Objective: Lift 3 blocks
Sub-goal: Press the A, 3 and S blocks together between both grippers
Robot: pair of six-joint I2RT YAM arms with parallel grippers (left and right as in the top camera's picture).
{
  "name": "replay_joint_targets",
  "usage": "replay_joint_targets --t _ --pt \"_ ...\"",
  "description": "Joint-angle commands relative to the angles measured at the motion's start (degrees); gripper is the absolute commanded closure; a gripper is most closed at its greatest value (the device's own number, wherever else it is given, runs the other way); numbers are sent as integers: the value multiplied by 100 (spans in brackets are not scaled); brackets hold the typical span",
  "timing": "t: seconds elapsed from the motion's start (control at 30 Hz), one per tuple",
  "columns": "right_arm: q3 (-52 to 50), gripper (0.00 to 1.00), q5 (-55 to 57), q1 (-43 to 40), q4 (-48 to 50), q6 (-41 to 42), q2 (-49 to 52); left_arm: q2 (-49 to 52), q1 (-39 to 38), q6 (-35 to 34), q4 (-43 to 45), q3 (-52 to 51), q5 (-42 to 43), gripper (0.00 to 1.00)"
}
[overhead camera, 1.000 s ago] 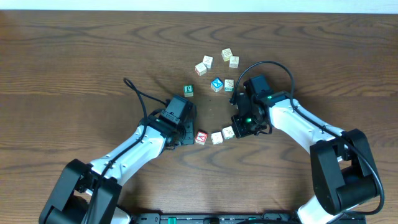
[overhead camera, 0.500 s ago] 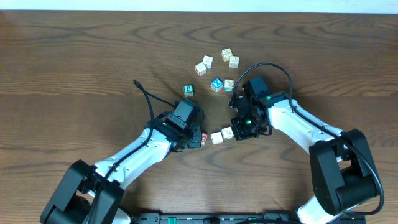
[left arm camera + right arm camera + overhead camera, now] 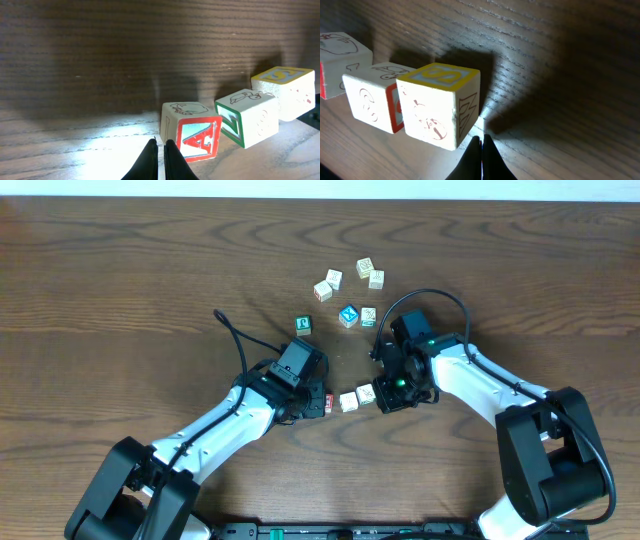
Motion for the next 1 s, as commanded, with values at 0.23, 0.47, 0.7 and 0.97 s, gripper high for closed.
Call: replay_joint_targets --t 0.23,0.47,0.7,0.97 --pt "-127 99 -251 63 304 -66 -7 44 -221 -76 144 -83 109 92" --pt "-127 99 345 59 229 35 -7 44 -221 -72 144 -83 103 91" --pt "-125 99 868 59 286 216 -7 44 -221 -70 144 -83 83 90" --pt "-125 99 866 59 385 214 -7 44 -221 -72 70 -83 -201 90"
